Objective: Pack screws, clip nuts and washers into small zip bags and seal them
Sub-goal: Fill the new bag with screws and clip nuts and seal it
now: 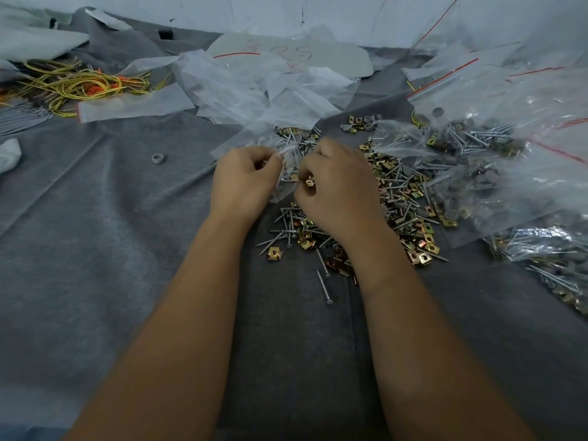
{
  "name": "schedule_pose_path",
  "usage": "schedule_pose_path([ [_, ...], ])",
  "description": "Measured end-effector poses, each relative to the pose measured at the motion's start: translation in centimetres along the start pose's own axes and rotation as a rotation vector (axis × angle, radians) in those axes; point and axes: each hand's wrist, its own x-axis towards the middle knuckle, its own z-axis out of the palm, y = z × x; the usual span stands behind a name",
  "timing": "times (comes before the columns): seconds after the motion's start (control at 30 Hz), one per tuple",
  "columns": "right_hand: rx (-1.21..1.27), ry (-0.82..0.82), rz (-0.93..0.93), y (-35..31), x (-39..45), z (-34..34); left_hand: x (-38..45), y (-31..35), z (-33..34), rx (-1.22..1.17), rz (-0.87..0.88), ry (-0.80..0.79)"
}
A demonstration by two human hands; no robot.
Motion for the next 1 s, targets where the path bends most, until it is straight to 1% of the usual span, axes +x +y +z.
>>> schedule_pose_path([
  [0.07, 0.029, 0.000, -0.011, -0.1, 0.0, 0.1, -0.1, 0.1, -0.1, -0.007, 0.019, -0.011],
  [0.17, 0.022, -0.004, -0.054, -0.1, 0.1, 0.5, -0.4, 0.6, -0.1, -0.101, 0.037, -0.044],
  [0.27, 0.055, 0.000, -0.063, -0.1, 0.4, 0.8, -0.5, 0.9, -0.1, -0.176, 0.021, -0.023],
  [0.37, 0.201, -0.042, -0.002, 0.0, 0.8, 0.6, -0.3, 0.6, -0.2, -0.094, 0.013, 0.010],
  [0.43, 0.295, -0.093, 0.067, 0.3, 0.9, 0.1, -0.1, 0.2, -0.1, -0.023, -0.002, 0.029],
  [0.57, 0.338, -0.307, 0.111, 1.0, 0.6, -1.0, 0.4, -0.2, 0.0, 0.046, -0.042, 0.045],
  [0.67, 0.387, -0.359, 0.133, 0.9, 0.4, -1.2, 0.5, -0.3, 0.0, 0.068, -0.048, 0.054],
  [0.77, 0.391, -0.372, 0.082, 0.6, 0.3, -1.1, 0.5, -0.3, 0.1, 0.083, -0.061, 0.069],
  [0.9, 0.291, -0.437, -0.042, 0.2, 0.4, -0.4, 0.7, -0.4, 0.2, 0.075, -0.072, 0.053],
  [1.0, 0.264, -0.372, -0.064, 0.3, 0.5, -0.1, 0.7, -0.4, 0.2, 0.055, -0.078, 0.039],
])
